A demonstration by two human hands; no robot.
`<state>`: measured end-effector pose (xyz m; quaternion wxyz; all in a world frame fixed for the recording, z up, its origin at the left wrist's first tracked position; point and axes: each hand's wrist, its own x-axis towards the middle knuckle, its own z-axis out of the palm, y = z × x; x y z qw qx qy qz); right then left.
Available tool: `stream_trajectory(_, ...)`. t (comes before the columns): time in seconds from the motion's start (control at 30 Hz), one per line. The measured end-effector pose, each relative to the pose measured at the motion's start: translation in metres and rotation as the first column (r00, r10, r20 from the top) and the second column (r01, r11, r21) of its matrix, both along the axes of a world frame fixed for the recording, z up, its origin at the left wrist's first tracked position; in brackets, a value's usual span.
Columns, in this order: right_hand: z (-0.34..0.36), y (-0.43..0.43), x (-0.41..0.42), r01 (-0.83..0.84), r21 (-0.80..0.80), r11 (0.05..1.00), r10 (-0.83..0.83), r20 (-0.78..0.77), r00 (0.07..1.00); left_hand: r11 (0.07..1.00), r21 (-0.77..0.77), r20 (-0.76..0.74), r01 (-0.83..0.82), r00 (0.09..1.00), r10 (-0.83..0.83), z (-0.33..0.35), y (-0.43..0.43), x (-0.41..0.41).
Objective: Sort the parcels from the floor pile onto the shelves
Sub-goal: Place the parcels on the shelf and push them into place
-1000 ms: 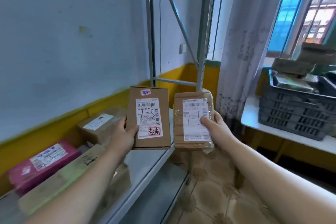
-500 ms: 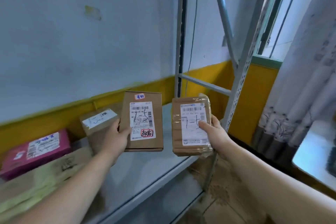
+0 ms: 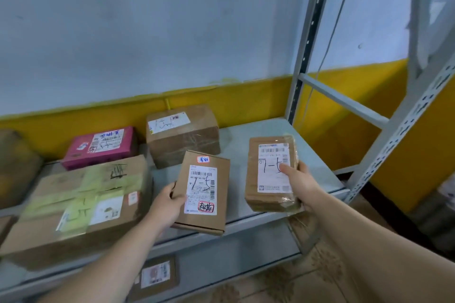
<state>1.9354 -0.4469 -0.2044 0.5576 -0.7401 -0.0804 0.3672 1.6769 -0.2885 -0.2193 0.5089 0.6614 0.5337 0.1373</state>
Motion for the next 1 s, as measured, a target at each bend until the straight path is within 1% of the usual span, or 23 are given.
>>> stream_trajectory(0.07,-0.009,0.007,0.003,0.001,-0.018,1.000,-0.002,-0.028,1.000,0.999,0.004,-0.064,0.032,0.997,-0.031,-0.009,0.005,0.001)
stream_trajectory(0.2,-0.024,0.019,0.010,-0.005,-0.051,0.999,0.002,-0.043,0.999,0.995,0.027,-0.142,0.099,0.985,-0.094,-0.023,0.012,0.014)
stream_trajectory(0.3,-0.031,0.025,0.019,-0.004,-0.046,0.999,0.002,-0.054,0.999,0.991,0.056,-0.178,0.119,0.978,-0.107,-0.031,0.022,0.024)
stream_trajectory(0.37,-0.036,0.028,0.027,-0.002,-0.053,0.999,-0.001,-0.054,0.999,0.988,0.086,-0.228,0.131,0.968,-0.108,-0.037,0.029,0.029)
stream_trajectory(0.47,-0.041,0.035,0.042,0.008,-0.059,0.998,-0.012,-0.071,0.997,0.966,0.185,-0.412,0.178,0.907,-0.088,-0.046,0.035,0.034)
stream_trajectory(0.5,-0.042,0.038,0.047,0.008,-0.056,0.998,-0.012,-0.084,0.996,0.949,0.232,-0.482,0.214,0.873,-0.079,-0.050,0.033,0.036)
stream_trajectory(0.57,-0.039,0.042,0.053,-0.007,-0.062,0.998,0.000,-0.103,0.995,0.904,0.310,-0.571,0.295,0.818,-0.071,-0.057,0.018,0.041)
stream_trajectory(0.6,-0.038,0.044,0.055,-0.017,-0.088,0.996,0.011,-0.076,0.997,0.881,0.329,-0.602,0.341,0.794,-0.083,-0.061,0.007,0.045)
stream_trajectory(0.63,-0.040,0.046,0.059,-0.030,-0.139,0.990,0.029,-0.010,1.000,0.866,0.324,-0.630,0.381,0.770,-0.103,-0.064,-0.006,0.050)
stream_trajectory(0.67,-0.042,0.046,0.061,-0.046,-0.201,0.979,0.065,0.092,0.994,0.860,0.301,-0.657,0.412,0.743,-0.126,-0.066,-0.018,0.055)
stream_trajectory(0.7,-0.045,0.046,0.065,-0.062,-0.256,0.965,0.122,0.224,0.967,0.859,0.265,-0.688,0.439,0.710,-0.150,-0.069,-0.027,0.060)
stream_trajectory(0.73,-0.047,0.045,0.067,-0.090,-0.303,0.949,0.203,0.365,0.908,0.858,0.226,-0.723,0.461,0.670,-0.169,-0.072,-0.033,0.064)
stream_trajectory(0.77,-0.047,0.044,0.069,-0.133,-0.351,0.927,0.305,0.496,0.813,0.859,0.191,-0.753,0.475,0.632,-0.182,-0.073,-0.035,0.066)
stream_trajectory(0.8,-0.045,0.043,0.069,-0.184,-0.412,0.892,0.418,0.599,0.683,0.857,0.167,-0.774,0.487,0.603,-0.192,-0.073,-0.035,0.067)
stream_trajectory(0.83,-0.043,0.042,0.070,-0.240,-0.478,0.845,0.526,0.662,0.534,0.856,0.155,-0.782,0.493,0.591,-0.198,-0.073,-0.035,0.067)
stream_trajectory(0.87,-0.038,0.043,0.071,-0.294,-0.542,0.787,0.616,0.685,0.389,0.856,0.151,-0.782,0.495,0.590,-0.203,-0.072,-0.034,0.066)
stream_trajectory(0.93,-0.034,0.047,0.072,-0.386,-0.650,0.654,0.741,0.654,0.153,0.844,0.142,-0.784,0.518,0.579,-0.223,-0.070,-0.028,0.063)
stream_trajectory(0.97,-0.034,0.049,0.071,-0.416,-0.697,0.585,0.787,0.612,0.080,0.826,0.136,-0.791,0.547,0.561,-0.242,-0.069,-0.023,0.061)
stream_trajectory(1.0,-0.034,0.050,0.070,-0.429,-0.729,0.533,0.819,0.572,0.046,0.800,0.131,-0.800,0.585,0.539,-0.263,-0.067,-0.017,0.059)
